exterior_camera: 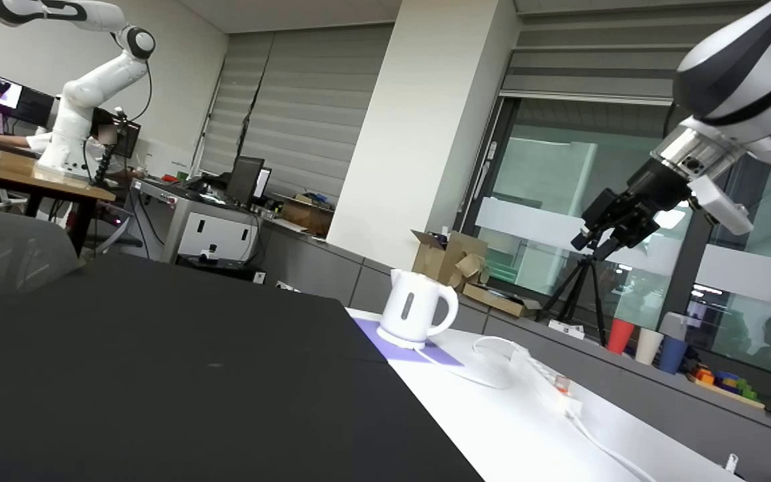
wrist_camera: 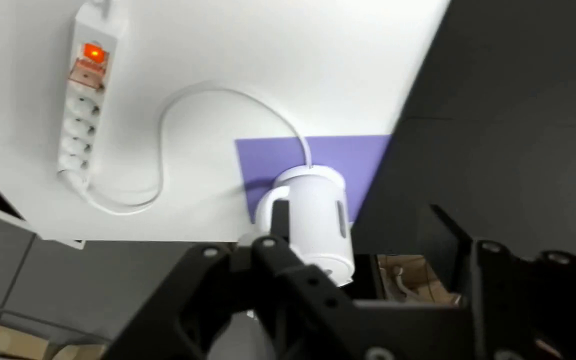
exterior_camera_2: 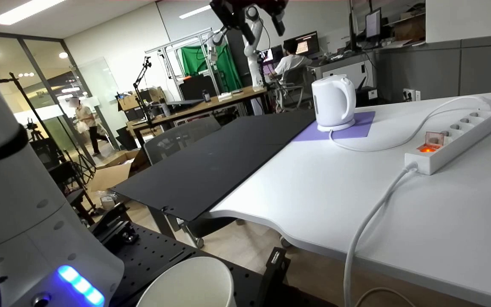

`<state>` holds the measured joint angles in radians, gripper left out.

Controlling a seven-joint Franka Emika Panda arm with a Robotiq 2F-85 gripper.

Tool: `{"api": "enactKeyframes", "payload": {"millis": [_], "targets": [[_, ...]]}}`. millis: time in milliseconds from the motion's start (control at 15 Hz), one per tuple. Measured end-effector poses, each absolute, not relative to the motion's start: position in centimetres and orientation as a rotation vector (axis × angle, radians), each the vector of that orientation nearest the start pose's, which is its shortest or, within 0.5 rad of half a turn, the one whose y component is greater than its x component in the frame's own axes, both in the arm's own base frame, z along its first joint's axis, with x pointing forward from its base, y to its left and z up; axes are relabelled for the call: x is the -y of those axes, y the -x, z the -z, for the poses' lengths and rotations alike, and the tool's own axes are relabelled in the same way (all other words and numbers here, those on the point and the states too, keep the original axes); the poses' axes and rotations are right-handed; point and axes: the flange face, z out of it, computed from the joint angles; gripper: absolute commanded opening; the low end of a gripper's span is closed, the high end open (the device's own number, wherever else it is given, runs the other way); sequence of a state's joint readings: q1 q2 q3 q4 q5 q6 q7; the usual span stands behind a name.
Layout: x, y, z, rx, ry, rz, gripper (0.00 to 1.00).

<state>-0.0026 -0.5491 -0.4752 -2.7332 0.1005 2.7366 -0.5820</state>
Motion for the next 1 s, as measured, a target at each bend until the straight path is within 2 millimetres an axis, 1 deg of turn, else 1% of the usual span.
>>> {"api": "enactKeyframes", "payload": {"millis": [200,267,400,533,733,867,1000], "targets": [[23.2,-38.4,-40.3,-0.069,3.054,0.945,0.19],[24.4,-39.3,-39.8,-0.104,3.072,0.949,0.11],[26.5,-41.4,-39.0,-0.174,3.101,0.938,0.0],[28.6,-43.3,-38.7,-0.252,3.124,0.928,0.0],[31.9,-45.3,-38.2,-0.38,3.147,0.888,0.0],[34.2,-46.1,-37.3,-0.464,3.157,0.842,0.0],[36.8,-46.6,-35.8,-0.539,3.171,0.769,0.0]]}}
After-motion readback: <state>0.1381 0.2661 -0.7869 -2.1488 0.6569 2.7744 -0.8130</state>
